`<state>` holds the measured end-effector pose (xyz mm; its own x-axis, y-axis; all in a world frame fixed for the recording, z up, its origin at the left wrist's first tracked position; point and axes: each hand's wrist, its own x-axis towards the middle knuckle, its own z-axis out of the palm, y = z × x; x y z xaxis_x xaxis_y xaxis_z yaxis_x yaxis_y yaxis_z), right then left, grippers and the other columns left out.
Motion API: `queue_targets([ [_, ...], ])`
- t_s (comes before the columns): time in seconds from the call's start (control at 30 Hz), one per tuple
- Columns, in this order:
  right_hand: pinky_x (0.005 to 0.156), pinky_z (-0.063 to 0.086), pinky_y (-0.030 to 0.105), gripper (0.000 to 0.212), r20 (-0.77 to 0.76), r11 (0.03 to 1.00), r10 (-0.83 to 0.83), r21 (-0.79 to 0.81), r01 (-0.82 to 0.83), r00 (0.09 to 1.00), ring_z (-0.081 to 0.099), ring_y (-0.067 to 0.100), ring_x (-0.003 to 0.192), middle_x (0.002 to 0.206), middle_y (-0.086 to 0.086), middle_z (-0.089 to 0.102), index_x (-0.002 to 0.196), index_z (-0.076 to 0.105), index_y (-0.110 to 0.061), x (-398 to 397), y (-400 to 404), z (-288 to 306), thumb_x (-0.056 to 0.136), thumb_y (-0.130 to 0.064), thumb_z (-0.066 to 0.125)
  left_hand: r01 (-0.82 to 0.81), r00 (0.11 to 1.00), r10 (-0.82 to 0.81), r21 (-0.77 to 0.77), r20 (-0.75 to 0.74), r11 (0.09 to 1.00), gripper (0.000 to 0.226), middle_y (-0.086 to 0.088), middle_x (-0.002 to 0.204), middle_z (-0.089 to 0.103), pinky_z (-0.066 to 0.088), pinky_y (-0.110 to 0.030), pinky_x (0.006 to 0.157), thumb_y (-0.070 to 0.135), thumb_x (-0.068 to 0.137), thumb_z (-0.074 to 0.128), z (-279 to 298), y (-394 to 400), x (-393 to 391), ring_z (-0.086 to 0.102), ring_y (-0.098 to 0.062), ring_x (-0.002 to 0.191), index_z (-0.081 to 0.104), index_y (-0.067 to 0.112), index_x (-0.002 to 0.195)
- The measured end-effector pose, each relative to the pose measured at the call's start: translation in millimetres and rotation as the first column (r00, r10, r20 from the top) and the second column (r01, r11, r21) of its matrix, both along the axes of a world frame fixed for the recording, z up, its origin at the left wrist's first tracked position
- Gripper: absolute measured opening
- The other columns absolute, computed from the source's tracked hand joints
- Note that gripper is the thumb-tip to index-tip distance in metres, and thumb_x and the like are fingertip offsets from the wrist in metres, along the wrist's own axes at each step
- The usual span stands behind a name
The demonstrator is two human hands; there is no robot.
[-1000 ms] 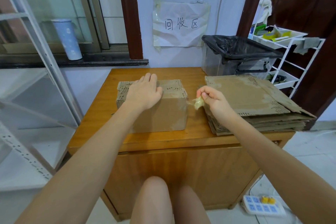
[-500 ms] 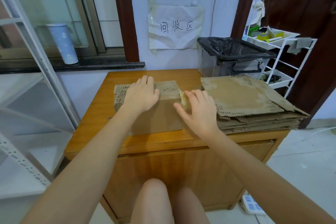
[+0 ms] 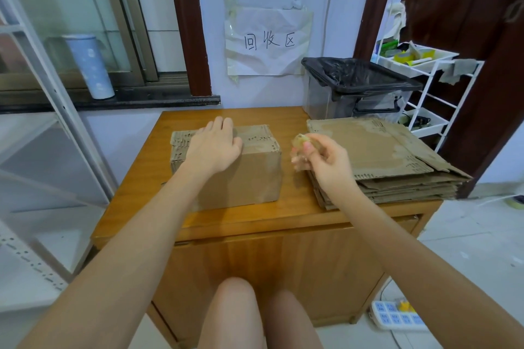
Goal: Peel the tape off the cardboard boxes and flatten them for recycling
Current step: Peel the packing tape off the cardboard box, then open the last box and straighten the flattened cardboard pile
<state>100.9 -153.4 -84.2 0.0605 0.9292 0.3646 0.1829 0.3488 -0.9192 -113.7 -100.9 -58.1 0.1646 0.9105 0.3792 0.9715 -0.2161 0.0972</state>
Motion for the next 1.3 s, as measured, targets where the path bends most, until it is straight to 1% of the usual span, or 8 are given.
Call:
queue_targets([
  [0.17, 0.067, 0.058, 0.031, 0.017, -0.141, 0.995, 0.079, -0.042, -0.085, 0.987, 0.06, 0.008, 0.059, 0.082, 0.001, 0.066, 0.107, 0.058, -0.023, 3.3, 3.1, 24.5, 0.098, -0.012, 0.048, -0.01, 1.0, 0.01, -0.014, -0.006, 1.0, 0.024, -0.004, 0.101, 0.041, 0.038, -0.033, 0.081, 0.03, 0.099, 0.033, 0.4, -0.1, -0.2, 0.039, -0.017, 0.09, 0.042, 0.01, 0.108],
  [0.27, 0.077, 0.055, 0.03, 0.019, -0.188, 0.993, 0.054, -0.092, -0.072, 0.981, 0.059, 0.009, 0.069, 0.092, 0.002, 0.065, 0.112, 0.061, -0.013, 14.5, 11.3, 29.1, 0.097, -0.01, 0.049, -0.03, 1.0, 0.03, -0.014, -0.008, 0.999, 0.026, -0.006, 0.104, 0.045, 0.039, -0.032, 0.082, 0.03, 0.099, 0.033, 1.2, 0.7, 1.1, 0.038, -0.016, 0.09, 0.043, 0.009, 0.11],
  [0.43, 0.09, 0.052, 0.035, 0.017, -0.44, 0.962, 0.109, -0.178, -0.205, 0.891, 0.06, 0.023, 0.095, 0.103, 0.014, 0.062, 0.1, 0.065, -0.007, 32.8, 19.2, 44.4, 0.097, -0.015, 0.05, -0.091, 0.996, 0.091, -0.009, -0.019, 0.996, 0.029, -0.008, 0.111, 0.049, 0.042, -0.033, 0.085, 0.032, 0.098, 0.033, 0.6, 7.4, 12.2, 0.047, -0.02, 0.098, 0.044, 0.01, 0.113],
  [0.57, 0.091, 0.053, 0.033, 0.013, -0.25, 0.986, 0.072, -0.13, -0.107, 0.966, 0.063, 0.028, 0.106, 0.115, 0.016, 0.064, 0.103, 0.065, -0.01, 40.6, 25.8, 43.6, 0.094, -0.008, 0.055, -0.158, 0.987, 0.159, 0.008, -0.003, 0.987, 0.032, -0.01, 0.114, 0.051, 0.042, -0.035, 0.087, 0.032, 0.098, 0.031, -1.1, 14.3, 26.7, 0.05, -0.024, 0.102, 0.045, 0.009, 0.115],
  [0.67, 0.093, 0.051, 0.035, 0.028, -0.18, 0.986, -0.008, -0.167, -0.023, 0.984, 0.063, 0.028, 0.105, 0.116, 0.017, 0.063, 0.111, 0.06, -0.014, 45.7, 35.1, 44.5, 0.086, -0.002, 0.066, -0.228, 0.974, 0.228, -0.018, 0.004, 0.974, 0.038, -0.012, 0.117, 0.052, 0.04, -0.038, 0.091, 0.035, 0.098, 0.029, -1.2, 20.2, 39.7, 0.05, -0.027, 0.107, 0.046, 0.007, 0.117],
  [0.9, 0.092, 0.049, 0.026, 0.021, -0.005, 0.994, -0.109, -0.018, 0.109, 0.994, 0.062, 0.012, 0.103, 0.111, 0.003, 0.067, 0.108, 0.065, -0.016, 58.0, 51.9, 52.6, 0.088, -0.014, 0.067, -0.368, 0.923, 0.381, -0.163, 0.057, 0.916, 0.063, -0.023, 0.132, 0.048, 0.031, -0.049, 0.106, 0.048, 0.098, 0.023, 5.3, 47.3, 78.0, 0.044, -0.038, 0.122, 0.045, -0.002, 0.128],
  [1.1, 0.059, 0.052, 0.018, 0.016, 0.01, 0.991, -0.13, 0.041, 0.13, 0.991, 0.061, 0.006, 0.067, 0.087, 0.007, 0.067, 0.108, 0.064, -0.008, 73.5, 83.1, 74.2, 0.093, -0.013, 0.061, -0.361, 0.904, 0.416, -0.346, 0.097, 0.866, 0.088, -0.03, 0.154, 0.012, 0.001, -0.053, 0.116, 0.062, 0.094, 0.023, 16.1, 79.2, 109.0, 0.005, -0.043, 0.144, 0.015, -0.008, 0.147],
  [1.3, 0.066, 0.048, 0.015, 0.007, 0.066, 0.959, -0.266, 0.121, 0.256, 0.962, 0.059, 0.009, 0.078, 0.089, 0.003, 0.066, 0.096, 0.066, -0.023, 102.0, 131.8, 97.2, 0.09, -0.02, 0.064, -0.37, 0.904, 0.427, -0.47, 0.016, 0.801, 0.066, -0.028, 0.156, 0.002, 0.001, -0.055, 0.116, 0.034, 0.099, 0.028, 31.3, 118.9, 130.7, 0.001, -0.045, 0.144, 0.007, -0.003, 0.15],
])
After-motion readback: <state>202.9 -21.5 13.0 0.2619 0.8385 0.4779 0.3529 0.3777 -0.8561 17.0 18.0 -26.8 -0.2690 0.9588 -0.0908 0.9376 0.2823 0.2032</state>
